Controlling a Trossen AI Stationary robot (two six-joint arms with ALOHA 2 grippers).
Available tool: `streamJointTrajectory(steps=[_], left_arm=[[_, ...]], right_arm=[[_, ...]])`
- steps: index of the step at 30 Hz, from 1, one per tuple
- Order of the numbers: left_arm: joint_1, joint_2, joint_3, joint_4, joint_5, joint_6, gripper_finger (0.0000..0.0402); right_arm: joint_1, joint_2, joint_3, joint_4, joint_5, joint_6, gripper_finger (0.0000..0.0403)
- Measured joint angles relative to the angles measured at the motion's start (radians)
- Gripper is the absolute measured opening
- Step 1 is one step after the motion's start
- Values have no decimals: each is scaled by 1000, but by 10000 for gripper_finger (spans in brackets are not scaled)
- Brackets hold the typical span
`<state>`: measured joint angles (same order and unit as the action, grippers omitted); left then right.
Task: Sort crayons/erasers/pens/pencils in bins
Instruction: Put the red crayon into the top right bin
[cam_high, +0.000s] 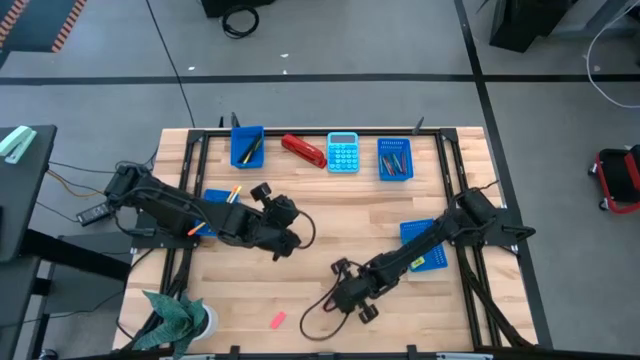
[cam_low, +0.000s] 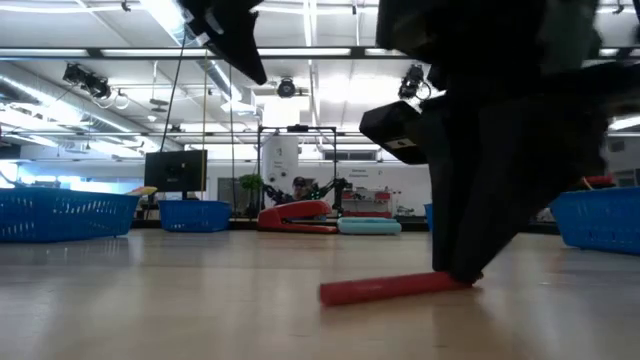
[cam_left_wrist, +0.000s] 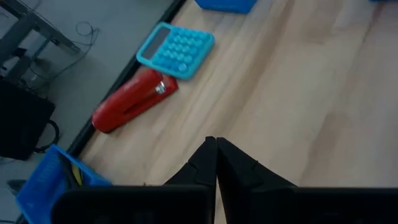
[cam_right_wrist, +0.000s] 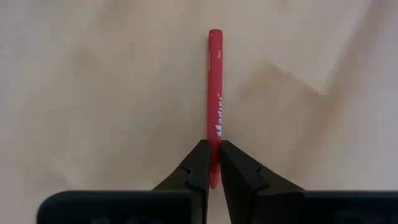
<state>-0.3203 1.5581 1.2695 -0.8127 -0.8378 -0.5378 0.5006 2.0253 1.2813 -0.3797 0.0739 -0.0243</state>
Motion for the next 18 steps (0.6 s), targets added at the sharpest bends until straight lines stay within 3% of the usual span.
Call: streamJointTrajectory(steps=[6, 13, 18], left_arm=[[-59, 0, 0, -74, 0, -66, 13], [-46, 0, 0, -76, -69, 79, 26], [-7, 0, 0, -92, -76, 87, 20]], right_arm=[[-98, -130, 1, -209, 4, -24, 40], [-263, -320, 1, -448, 80, 5, 40], [-436, -469, 1, -581, 159, 32, 40]])
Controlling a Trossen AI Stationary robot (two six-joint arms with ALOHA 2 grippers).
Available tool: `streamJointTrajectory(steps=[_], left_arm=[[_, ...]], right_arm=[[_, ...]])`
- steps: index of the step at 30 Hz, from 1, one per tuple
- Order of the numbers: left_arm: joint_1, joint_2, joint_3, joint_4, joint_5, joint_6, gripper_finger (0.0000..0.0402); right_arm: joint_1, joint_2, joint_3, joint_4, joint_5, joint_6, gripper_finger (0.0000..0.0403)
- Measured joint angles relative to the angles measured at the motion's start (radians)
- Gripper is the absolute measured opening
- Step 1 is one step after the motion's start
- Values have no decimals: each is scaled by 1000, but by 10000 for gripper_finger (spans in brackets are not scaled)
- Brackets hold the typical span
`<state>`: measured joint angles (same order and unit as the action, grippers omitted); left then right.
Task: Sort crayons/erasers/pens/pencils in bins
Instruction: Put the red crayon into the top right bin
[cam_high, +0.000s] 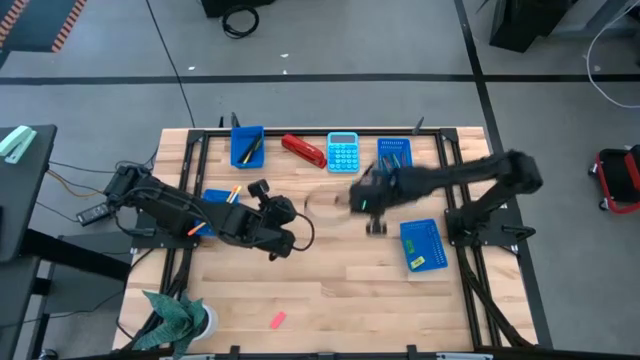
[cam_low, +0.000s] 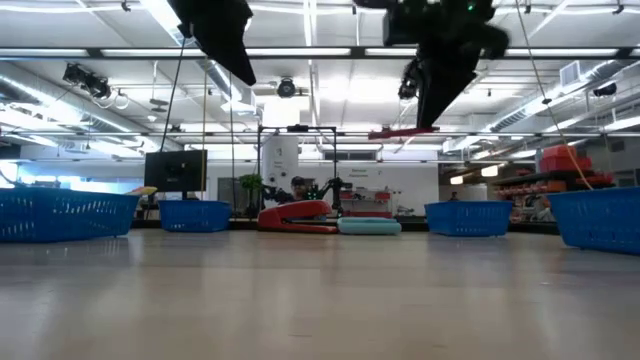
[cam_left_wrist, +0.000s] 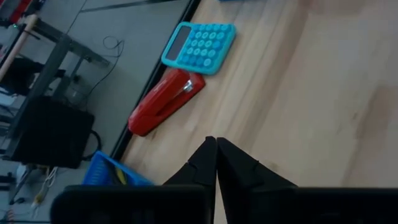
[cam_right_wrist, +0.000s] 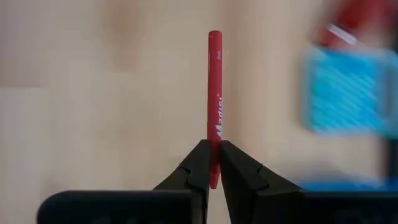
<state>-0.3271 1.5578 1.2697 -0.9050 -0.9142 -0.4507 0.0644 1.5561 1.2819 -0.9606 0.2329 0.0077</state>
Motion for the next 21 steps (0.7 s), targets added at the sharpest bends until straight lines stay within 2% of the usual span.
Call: streamJointTrajectory(steps=[4, 13, 17, 21], left_arm=[[21, 0, 0, 22, -3, 30, 11], [34, 0, 0, 164, -2, 169, 26], [34, 0, 0, 201, 2, 201, 26], [34, 0, 0, 201, 36, 200, 18]], right_arm=[[-173, -90, 0, -83, 51, 43, 40], [-589, -165, -89, -83, 2, 7, 40], [-726, -164, -178, -23, -60, -25, 40], [-813, -164, -259, 31, -89, -61, 40]])
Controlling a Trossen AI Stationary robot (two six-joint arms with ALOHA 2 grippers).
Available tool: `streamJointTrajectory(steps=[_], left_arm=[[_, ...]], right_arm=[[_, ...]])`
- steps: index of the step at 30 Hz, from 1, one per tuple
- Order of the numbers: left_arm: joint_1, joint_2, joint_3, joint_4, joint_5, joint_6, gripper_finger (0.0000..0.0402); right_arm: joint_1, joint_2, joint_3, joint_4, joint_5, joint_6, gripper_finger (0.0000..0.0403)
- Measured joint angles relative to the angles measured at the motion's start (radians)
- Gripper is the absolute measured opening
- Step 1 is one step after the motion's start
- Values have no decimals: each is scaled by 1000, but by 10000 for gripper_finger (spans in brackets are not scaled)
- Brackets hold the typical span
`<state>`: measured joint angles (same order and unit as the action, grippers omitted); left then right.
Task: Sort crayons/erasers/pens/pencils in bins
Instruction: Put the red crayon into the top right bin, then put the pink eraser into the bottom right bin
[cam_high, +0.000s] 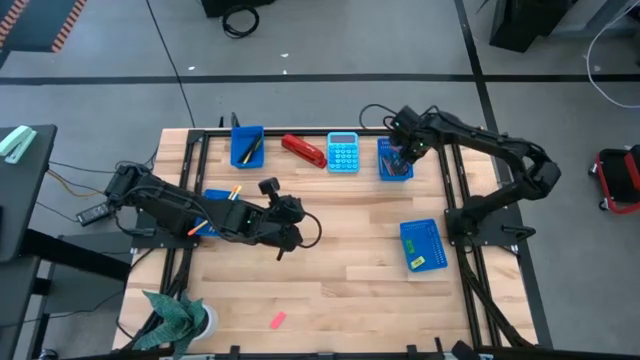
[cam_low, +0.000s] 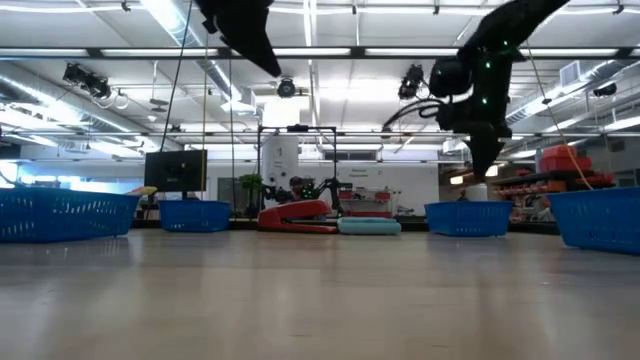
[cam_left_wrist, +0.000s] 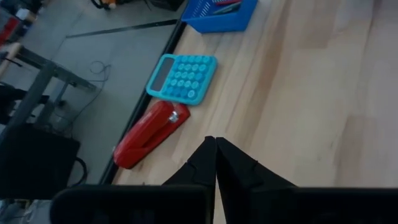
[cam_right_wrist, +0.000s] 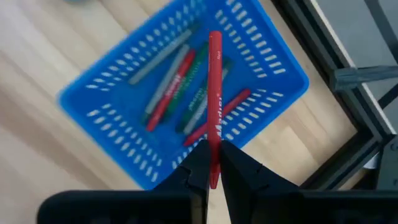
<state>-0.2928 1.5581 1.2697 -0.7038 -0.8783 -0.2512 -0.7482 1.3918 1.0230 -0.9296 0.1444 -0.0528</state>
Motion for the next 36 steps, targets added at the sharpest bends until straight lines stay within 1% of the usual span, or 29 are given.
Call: streamJointTrajectory(steps=[2, 6, 13, 19, 23, 29, 32, 36], left_arm=[[0, 0, 0, 0, 15, -3, 15], [1, 0, 0, 1, 18, -2, 13], [11, 0, 0, 2, 19, -4, 26], [10, 0, 0, 2, 19, -6, 19], [11, 0, 0, 2, 19, -1, 14], [10, 0, 0, 2, 19, 1, 17], [10, 0, 0, 3, 19, 0, 15], [10, 0, 0, 3, 19, 1, 13]], right_arm=[[-23, 0, -28, 34, -5, -8, 40], [-42, 0, -60, 77, -48, -8, 40], [-42, 0, -68, 87, -72, -20, 40], [-42, 0, -68, 122, -72, -40, 43], [-42, 0, -68, 126, -72, -36, 66], [-42, 0, -68, 127, -72, -37, 108], [-41, 0, -68, 132, -72, -34, 119], [-31, 0, -68, 132, -72, -34, 123]])
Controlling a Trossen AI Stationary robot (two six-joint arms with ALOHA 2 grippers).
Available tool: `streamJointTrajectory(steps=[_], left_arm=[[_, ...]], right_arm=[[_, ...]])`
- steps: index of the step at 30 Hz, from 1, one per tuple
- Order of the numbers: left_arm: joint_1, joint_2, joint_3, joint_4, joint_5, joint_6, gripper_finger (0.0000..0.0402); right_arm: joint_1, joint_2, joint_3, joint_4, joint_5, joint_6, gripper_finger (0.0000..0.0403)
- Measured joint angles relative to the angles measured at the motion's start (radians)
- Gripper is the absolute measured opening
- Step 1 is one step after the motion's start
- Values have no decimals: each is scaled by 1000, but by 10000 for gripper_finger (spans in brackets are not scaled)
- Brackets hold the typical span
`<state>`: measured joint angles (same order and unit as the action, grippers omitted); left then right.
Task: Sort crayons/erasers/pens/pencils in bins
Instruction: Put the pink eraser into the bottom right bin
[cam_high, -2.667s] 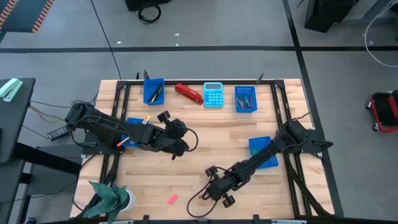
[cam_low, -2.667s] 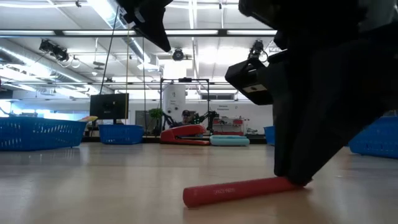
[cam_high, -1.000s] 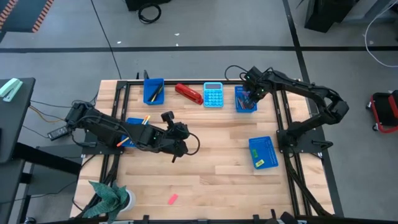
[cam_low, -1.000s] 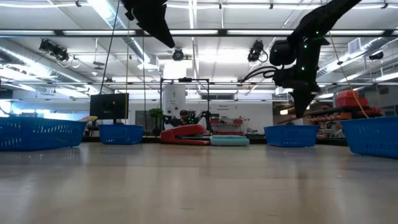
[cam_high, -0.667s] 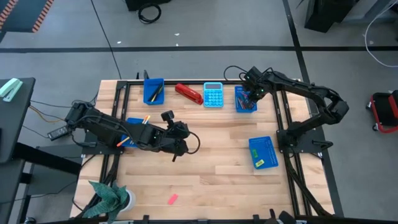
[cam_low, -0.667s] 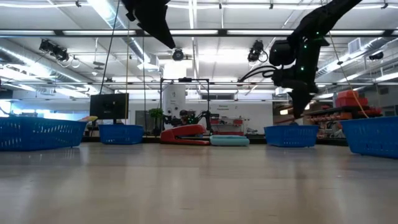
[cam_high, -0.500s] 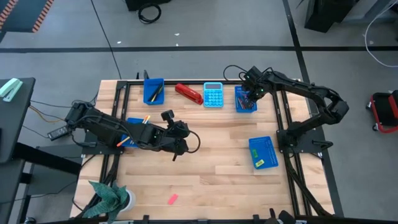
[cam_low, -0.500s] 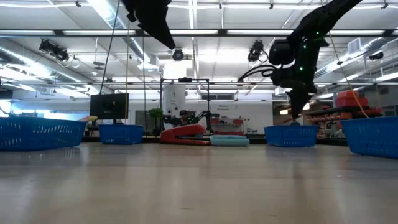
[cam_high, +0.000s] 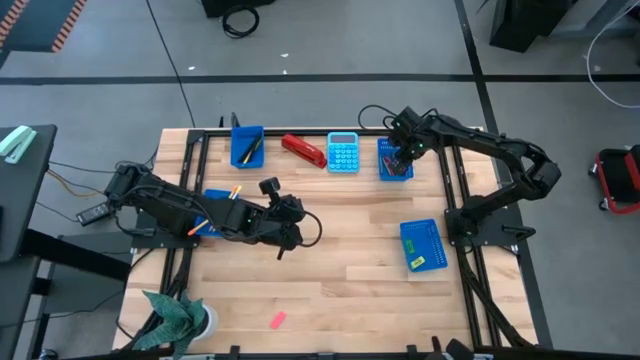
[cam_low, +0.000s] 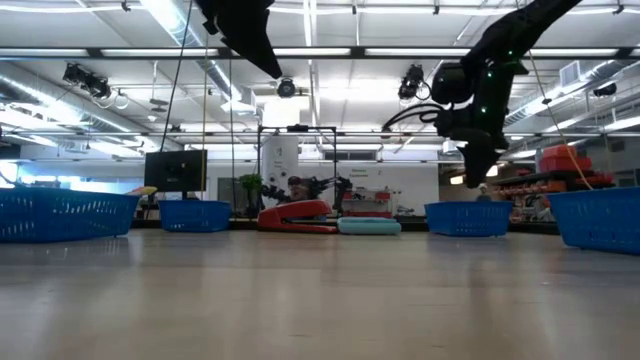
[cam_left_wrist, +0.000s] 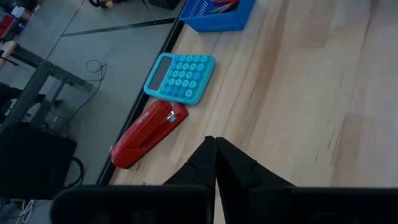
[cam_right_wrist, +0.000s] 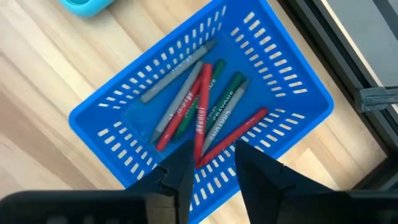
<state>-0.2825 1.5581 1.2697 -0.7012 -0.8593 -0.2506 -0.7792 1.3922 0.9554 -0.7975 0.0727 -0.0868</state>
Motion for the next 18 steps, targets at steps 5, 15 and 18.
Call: streamJointTrajectory(steps=[5, 15, 18], left_arm=[[0, 0, 0, 0, 0, 0, 22], [-3, 0, -13, -2, 6, -1, 12], [-2, 0, -41, -10, 47, 0, 12]], right_arm=[[18, 0, 0, 0, 0, 0, 122], [206, 0, 73, -43, -55, 62, 122], [349, 0, 119, -34, -55, 85, 122]])
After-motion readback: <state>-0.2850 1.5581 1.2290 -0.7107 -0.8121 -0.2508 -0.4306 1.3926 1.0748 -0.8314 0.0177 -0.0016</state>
